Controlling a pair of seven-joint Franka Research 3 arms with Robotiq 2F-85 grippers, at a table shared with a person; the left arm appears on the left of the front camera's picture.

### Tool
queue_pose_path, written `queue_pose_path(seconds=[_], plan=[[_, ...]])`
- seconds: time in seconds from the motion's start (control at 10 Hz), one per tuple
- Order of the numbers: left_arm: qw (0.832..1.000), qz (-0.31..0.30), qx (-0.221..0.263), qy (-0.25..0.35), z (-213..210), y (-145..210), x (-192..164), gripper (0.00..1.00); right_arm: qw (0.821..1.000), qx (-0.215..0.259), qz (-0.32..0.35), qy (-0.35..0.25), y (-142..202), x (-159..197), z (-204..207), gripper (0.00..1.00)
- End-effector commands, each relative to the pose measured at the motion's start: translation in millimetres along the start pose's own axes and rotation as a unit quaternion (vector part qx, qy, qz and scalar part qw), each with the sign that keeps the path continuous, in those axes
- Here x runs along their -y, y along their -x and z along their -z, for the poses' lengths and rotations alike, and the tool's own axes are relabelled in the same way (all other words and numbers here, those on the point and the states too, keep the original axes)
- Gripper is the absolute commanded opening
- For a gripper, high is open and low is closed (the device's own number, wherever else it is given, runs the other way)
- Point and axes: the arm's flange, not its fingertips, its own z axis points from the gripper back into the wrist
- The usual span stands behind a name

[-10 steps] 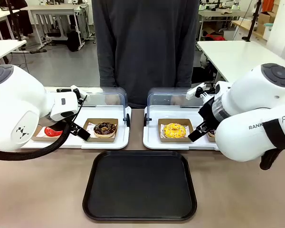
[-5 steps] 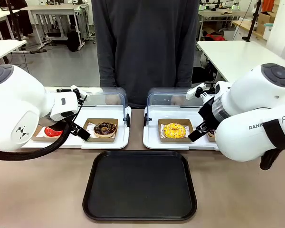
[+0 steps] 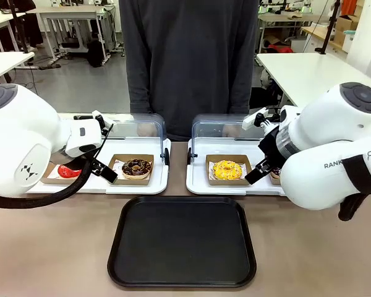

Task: Move the third donut from the left to the tray.
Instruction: Pick up the Paper togo box containing the Donut indicated by the person and place it on the Handle tray.

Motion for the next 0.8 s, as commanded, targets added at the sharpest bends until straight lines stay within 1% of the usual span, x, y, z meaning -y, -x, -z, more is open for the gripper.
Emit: queue_pose_path(seconds=[0.0, 0.1, 0.2, 0.3, 0.4, 0.5, 0.6, 0.7], plan=[[0.999, 0.022, 0.004, 0.028, -38.1, -18.1, -23.6, 1.00, 1.000, 0.010, 0.007, 0.018, -24.1, 14.1, -50.7, 1.00], [0.999, 0.017, 0.004, 0.052, -65.2, -27.6, -41.7, 1.00, 0.999, 0.021, 0.016, 0.024, -35.0, 25.6, -79.3, 1.00], [0.995, 0.026, 0.007, 0.099, -98.7, -33.4, -66.0, 1.00, 0.999, 0.034, 0.026, 0.026, -42.1, 44.5, -108.3, 1.00], [0.990, 0.032, 0.007, 0.138, -123.9, -31.2, -88.1, 1.00, 0.998, 0.052, 0.031, 0.000, -34.5, 61.1, -134.4, 1.00], [0.983, 0.049, 0.014, 0.174, -145.8, -21.5, -112.6, 1.00, 0.997, 0.071, 0.022, -0.022, -20.4, 80.4, -159.2, 1.00], [0.970, 0.082, 0.031, 0.226, -160.9, -7.1, -139.0, 1.00, 0.994, 0.096, -0.002, -0.051, -6.4, 106.6, -176.7, 1.00], [0.958, 0.104, 0.053, 0.263, -172.7, 11.3, -170.7, 1.00, 0.989, 0.123, -0.036, -0.076, 16.6, 140.1, -192.5, 1.00], [0.942, 0.149, 0.086, 0.289, -181.6, 31.0, -193.7, 1.00, 0.982, 0.150, -0.053, -0.102, 42.2, 169.6, -202.5, 1.00]])
